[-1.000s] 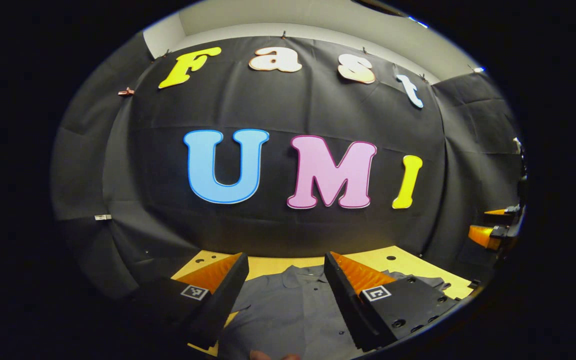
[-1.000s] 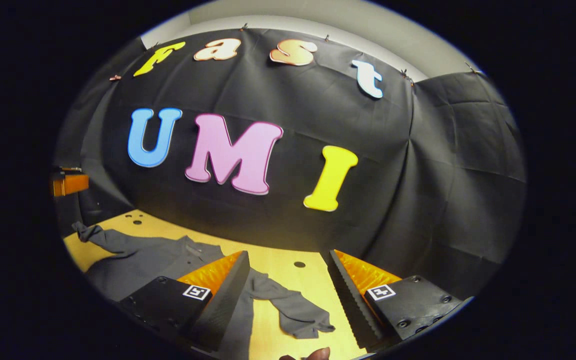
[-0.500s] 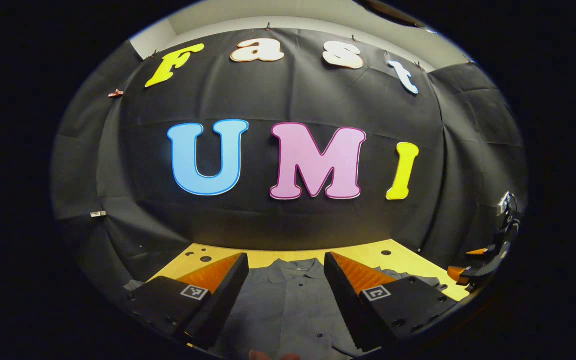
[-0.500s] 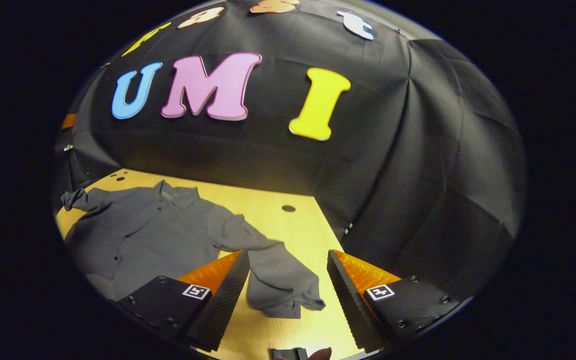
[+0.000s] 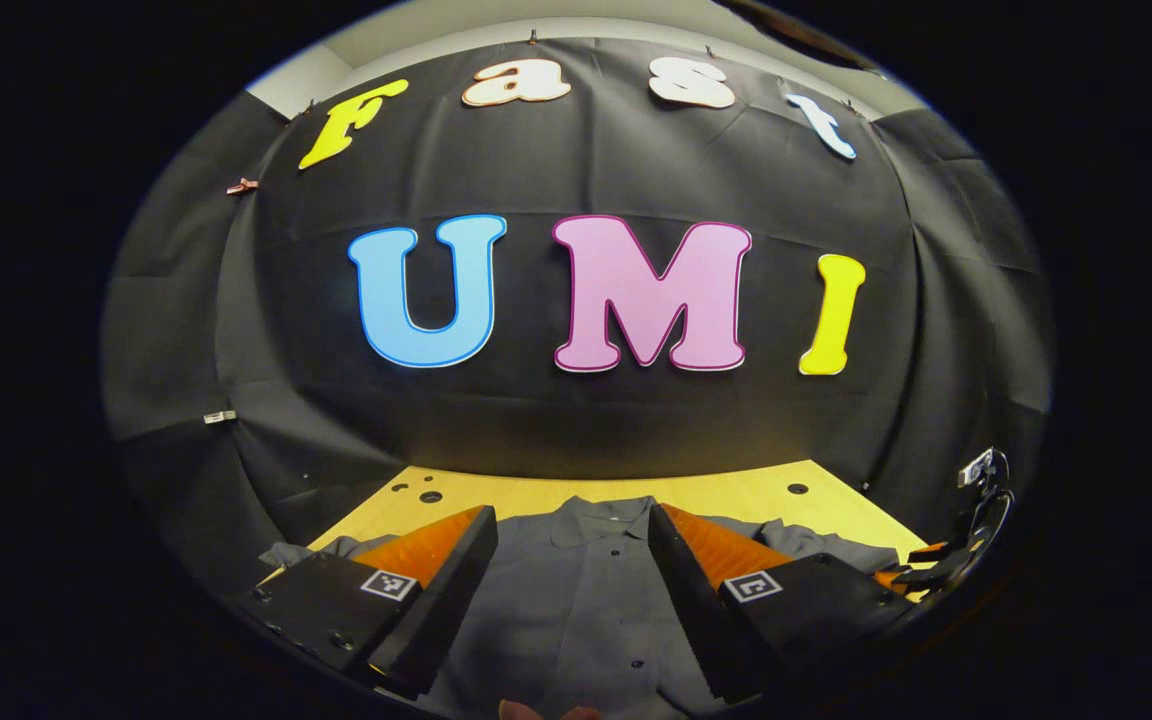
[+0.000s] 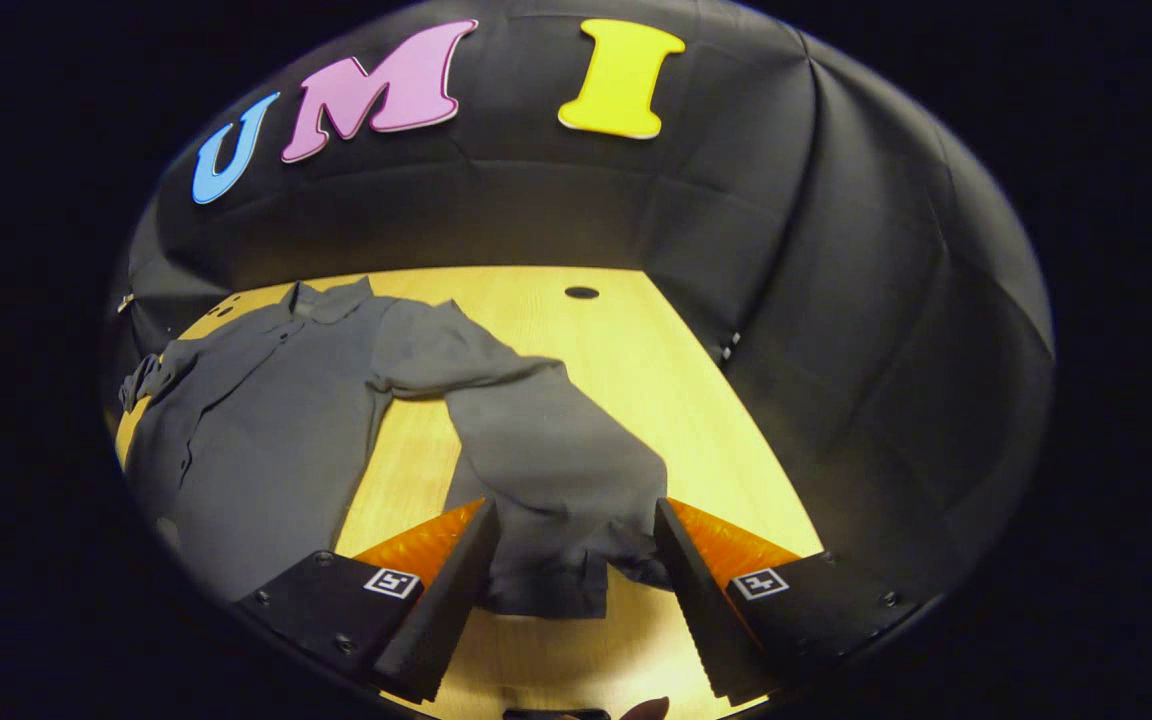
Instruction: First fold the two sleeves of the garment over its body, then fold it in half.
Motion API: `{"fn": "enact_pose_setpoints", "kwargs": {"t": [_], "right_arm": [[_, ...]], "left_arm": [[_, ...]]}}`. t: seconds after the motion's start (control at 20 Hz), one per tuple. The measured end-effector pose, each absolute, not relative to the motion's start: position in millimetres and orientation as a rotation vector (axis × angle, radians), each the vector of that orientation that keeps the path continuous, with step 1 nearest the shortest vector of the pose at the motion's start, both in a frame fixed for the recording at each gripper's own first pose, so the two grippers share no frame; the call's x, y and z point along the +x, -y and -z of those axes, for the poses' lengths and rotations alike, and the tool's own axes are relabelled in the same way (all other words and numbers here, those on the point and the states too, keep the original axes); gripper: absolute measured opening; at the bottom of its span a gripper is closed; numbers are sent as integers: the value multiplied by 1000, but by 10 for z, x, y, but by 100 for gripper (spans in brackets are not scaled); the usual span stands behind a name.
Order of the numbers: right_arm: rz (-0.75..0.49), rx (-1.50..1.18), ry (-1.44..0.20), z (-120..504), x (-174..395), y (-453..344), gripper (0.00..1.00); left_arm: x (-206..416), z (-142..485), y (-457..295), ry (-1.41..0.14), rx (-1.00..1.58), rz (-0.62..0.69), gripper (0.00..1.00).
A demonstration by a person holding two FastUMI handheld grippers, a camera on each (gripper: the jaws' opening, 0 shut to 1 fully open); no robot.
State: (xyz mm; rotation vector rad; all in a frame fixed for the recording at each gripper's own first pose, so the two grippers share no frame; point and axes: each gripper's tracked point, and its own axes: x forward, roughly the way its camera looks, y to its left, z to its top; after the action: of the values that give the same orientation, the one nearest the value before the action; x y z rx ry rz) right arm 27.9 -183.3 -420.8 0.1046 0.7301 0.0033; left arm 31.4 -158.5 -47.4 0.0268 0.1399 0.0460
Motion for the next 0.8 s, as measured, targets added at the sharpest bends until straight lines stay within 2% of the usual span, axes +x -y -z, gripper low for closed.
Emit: {"fn": "enact_pose_setpoints", "kwargs": {"t": [0.35, 0.5, 0.55, 0.7, 0.75, 0.8], "right_arm": [[-39, 88, -796, 4509, 423, 1856, 97], [-8, 178, -815, 4518, 478, 1852, 90], [10, 166, -833, 4584, 540, 1923, 80], [25, 144, -838, 4557, 635, 2002, 14], [48, 118, -841, 4568, 637, 2069, 7], [72, 95, -827, 4539, 656, 2143, 7]], "left_arm": [[295, 494, 1563, -149, 37, -102, 96], [276, 524, 1536, -158, 38, -125, 96], [265, 520, 1529, -160, 40, -131, 96], [227, 506, 1522, -153, 45, -139, 96], [211, 482, 1519, -147, 49, -137, 96], [206, 470, 1518, -142, 51, -131, 95]]}}
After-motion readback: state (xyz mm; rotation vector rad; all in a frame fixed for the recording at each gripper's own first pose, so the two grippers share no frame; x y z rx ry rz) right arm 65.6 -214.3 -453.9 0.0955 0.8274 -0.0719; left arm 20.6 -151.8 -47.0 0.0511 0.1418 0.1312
